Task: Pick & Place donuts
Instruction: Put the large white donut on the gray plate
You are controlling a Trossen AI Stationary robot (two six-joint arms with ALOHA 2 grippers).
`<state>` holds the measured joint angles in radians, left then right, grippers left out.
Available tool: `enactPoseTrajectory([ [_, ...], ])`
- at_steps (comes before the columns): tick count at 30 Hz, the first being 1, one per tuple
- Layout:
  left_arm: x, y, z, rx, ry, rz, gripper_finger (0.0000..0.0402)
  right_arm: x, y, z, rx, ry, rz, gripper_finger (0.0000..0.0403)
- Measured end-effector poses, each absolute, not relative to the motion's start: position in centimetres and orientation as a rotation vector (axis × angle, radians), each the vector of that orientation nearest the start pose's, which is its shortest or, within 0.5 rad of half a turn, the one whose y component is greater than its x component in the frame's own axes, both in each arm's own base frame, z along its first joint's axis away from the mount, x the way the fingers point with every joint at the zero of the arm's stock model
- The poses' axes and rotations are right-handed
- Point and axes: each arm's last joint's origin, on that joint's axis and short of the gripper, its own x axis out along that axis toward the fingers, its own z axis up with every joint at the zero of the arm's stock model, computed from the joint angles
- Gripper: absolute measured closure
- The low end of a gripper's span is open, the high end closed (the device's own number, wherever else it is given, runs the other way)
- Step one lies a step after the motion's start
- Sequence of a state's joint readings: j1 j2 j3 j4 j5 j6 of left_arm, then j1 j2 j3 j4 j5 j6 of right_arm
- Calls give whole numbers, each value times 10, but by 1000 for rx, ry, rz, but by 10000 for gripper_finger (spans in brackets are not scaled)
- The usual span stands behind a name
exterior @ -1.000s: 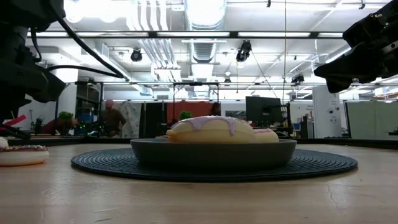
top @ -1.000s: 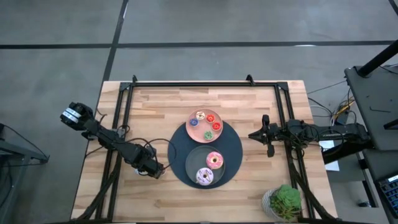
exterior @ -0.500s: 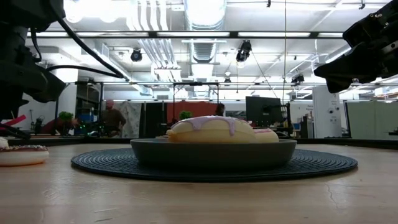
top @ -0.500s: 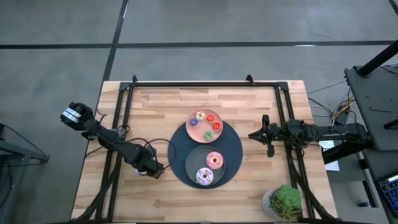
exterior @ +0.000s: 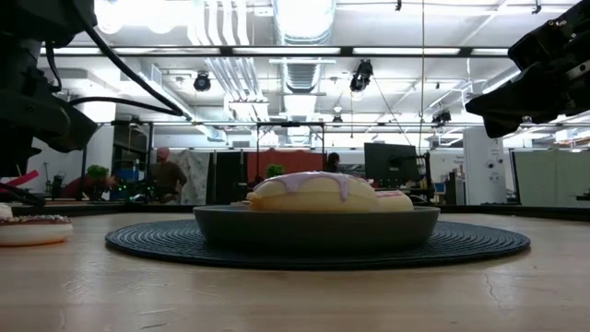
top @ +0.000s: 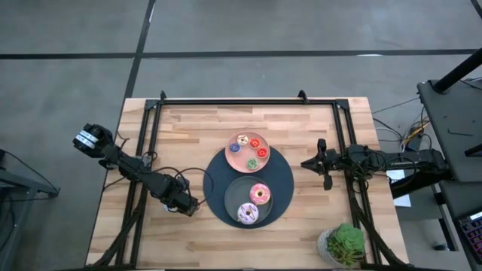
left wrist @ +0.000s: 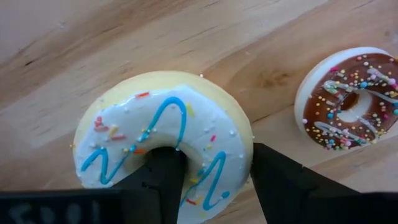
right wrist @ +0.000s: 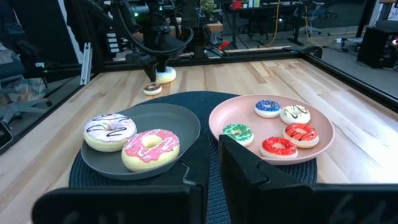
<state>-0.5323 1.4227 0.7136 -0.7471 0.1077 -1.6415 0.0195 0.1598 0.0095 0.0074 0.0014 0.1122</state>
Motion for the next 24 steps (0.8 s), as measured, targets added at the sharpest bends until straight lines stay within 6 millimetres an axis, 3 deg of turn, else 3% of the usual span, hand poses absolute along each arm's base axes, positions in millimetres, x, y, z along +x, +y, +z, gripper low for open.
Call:
enactPoseTrajectory([
  [24, 187, -111, 155, -981, 1469, 700, 255, 106, 2, 154, 110, 143, 10, 374],
])
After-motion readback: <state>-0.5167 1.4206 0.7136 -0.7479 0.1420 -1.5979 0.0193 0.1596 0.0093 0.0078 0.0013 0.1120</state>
